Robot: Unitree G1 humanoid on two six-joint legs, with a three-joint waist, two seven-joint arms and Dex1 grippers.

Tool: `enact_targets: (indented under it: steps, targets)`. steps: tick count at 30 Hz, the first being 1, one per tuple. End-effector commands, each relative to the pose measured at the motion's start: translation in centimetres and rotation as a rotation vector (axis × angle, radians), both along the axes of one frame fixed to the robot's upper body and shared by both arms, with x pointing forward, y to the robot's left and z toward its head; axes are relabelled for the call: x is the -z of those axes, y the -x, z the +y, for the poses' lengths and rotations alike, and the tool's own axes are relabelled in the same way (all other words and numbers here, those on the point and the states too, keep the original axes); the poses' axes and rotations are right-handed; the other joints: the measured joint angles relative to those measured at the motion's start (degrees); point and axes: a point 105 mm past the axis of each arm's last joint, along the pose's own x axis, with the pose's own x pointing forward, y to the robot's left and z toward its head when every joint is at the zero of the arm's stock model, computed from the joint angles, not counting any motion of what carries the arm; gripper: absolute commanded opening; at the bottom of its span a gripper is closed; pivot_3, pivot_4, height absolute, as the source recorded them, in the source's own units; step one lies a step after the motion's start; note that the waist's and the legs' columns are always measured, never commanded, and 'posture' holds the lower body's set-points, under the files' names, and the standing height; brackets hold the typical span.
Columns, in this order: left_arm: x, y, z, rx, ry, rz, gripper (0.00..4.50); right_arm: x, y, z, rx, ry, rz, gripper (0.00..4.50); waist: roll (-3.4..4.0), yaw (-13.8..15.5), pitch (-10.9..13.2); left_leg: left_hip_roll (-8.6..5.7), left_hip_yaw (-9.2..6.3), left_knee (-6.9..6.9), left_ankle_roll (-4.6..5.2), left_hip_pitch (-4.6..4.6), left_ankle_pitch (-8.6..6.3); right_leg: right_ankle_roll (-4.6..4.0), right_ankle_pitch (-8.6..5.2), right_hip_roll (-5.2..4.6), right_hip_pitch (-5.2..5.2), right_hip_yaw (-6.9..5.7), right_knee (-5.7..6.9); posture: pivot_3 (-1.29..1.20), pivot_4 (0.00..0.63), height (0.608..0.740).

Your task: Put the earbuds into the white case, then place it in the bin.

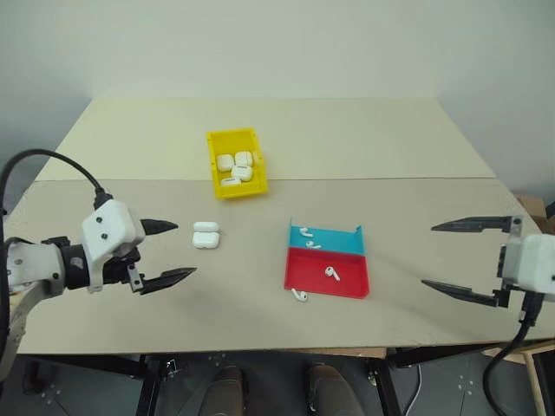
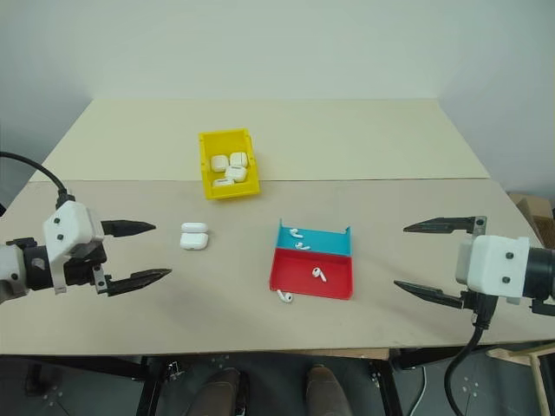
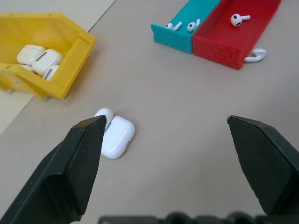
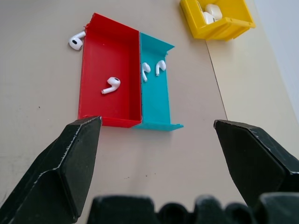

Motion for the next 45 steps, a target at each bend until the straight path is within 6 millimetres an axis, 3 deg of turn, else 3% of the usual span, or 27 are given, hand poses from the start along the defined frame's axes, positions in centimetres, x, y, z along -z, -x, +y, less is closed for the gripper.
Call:
enact_targets:
  steps: [1, 8, 13, 16, 20, 23, 30, 33, 35, 40, 45]
  targets:
    - [-0.9, 0.1, -0.4, -0.011, 0.02, -0.037, 4.5, -0.6, -0.2, 0.3, -0.016, 0.015, -0.044, 4.47, 0.0, 0.0, 0.0, 0.0, 0.0, 0.0, 0.0, 0.0, 0.0, 0.0, 0.0, 0.0, 0.0, 0.0, 0.0, 0.0, 0.15, 0.74]
    - [-0.3, -1.4, 0.2, -0.177, -0.07, -0.069, 4.5, 0.3, -1.1, -0.1, 0.033, 0.049, 0.006, 4.47, -0.01, 0.0, 0.0, 0.0, 0.01, 0.0, 0.0, 0.06, 0.0, 0.0, 0.01, 0.01, 0.02, 0.02, 0.03, 0.0, 0.15, 0.74]
    - [-0.9, -2.4, -1.0, -0.35, -0.081, -0.108, 4.5, 0.6, -1.9, -0.1, 0.057, 0.048, 0.002, 4.47, -0.02, 0.1, 0.0, -0.03, -0.01, 0.01, 0.0, 0.02, 0.0, 0.04, 0.03, 0.0, 0.02, 0.05, 0.02, 0.0, 0.15, 0.74]
    - [-1.0, -4.2, -0.2, -0.597, -0.018, 0.034, 4.5, 0.4, -2.1, 0.3, 0.069, 0.027, 0.007, 4.47, -0.06, 0.6, 0.0, -0.08, -0.11, 0.13, -0.01, -0.06, 0.01, 0.1, 0.07, 0.02, 0.04, 0.0, 0.09, 0.0, 0.15, 0.74]
    - [-0.2, -5.3, -0.5, -0.631, 0.031, 0.211, 4.5, 1.0, -2.5, 0.4, 0.101, 0.024, 0.002, 4.47, -0.08, -0.1, 0.0, -0.11, -0.21, 0.16, -0.01, -0.06, 0.01, 0.15, 0.07, 0.06, 0.07, 0.05, 0.08, 0.0, 0.15, 0.74]
    - [0.3, -7.4, -0.1, -0.761, 0.091, 0.236, 4.5, 1.8, -2.7, 0.5, 0.123, 0.028, 0.009, 4.47, -0.1, -0.2, 0.0, -0.09, -0.31, 0.11, -0.01, -0.07, 0.01, 0.04, 0.13, 0.07, 0.0, 0.04, 0.14, 0.0, 0.15, 0.74]
    - [1.3, -8.9, -0.6, -0.92, 0.172, 0.324, 4.5, 2.5, -2.8, 1.0, 0.126, 0.015, 0.029, 4.47, -0.14, 0.1, 0.0, -0.16, -0.59, 0.16, -0.01, -0.09, 0.01, -0.2, 0.32, -0.06, 0.03, 0.03, 0.19, 0.0, 0.15, 0.74]
    - [1.2, -8.8, -2.5, -0.93, 0.215, 0.323, 4.5, 2.5, -3.2, 0.9, 0.145, 0.008, 0.019, 4.47, -0.15, 0.2, 0.1, -0.19, -0.65, 0.26, -0.02, -0.14, 0.01, -0.19, 0.36, -0.07, 0.06, -0.02, 0.2, 0.0, 0.15, 0.74]
    - [1.8, -7.8, -3.9, -0.944, 0.235, 0.378, 4.5, 2.6, -3.2, 0.8, 0.156, 0.011, 0.017, 4.47, -0.15, 0.2, 0.1, -0.16, -0.84, 0.27, -0.05, -0.22, 0.01, -0.22, 0.38, -0.1, -0.03, -0.01, 0.23, 0.0, 0.15, 0.74]
    - [3.5, -6.6, -4.3, -1.136, 0.237, 0.421, 4.5, 2.7, -3.3, 0.6, 0.163, 0.02, 0.011, 4.47, -0.1, 0.4, 0.0, -0.25, -0.91, 0.24, -0.32, -0.09, -0.06, -0.23, 0.42, -0.2, 0.03, 0.11, 0.3, 0.0, 0.15, 0.74]
    - [3.8, -6.6, -5.5, -1.158, 0.234, 0.427, 4.5, 2.6, -3.5, 0.6, 0.162, 0.022, 0.01, 4.47, -0.09, 1.4, 0.0, -0.39, -0.53, 0.26, -0.53, 0.03, 0.08, -0.2, 0.47, -0.16, 0.24, 0.02, 0.2, 0.0, 0.15, 0.74]
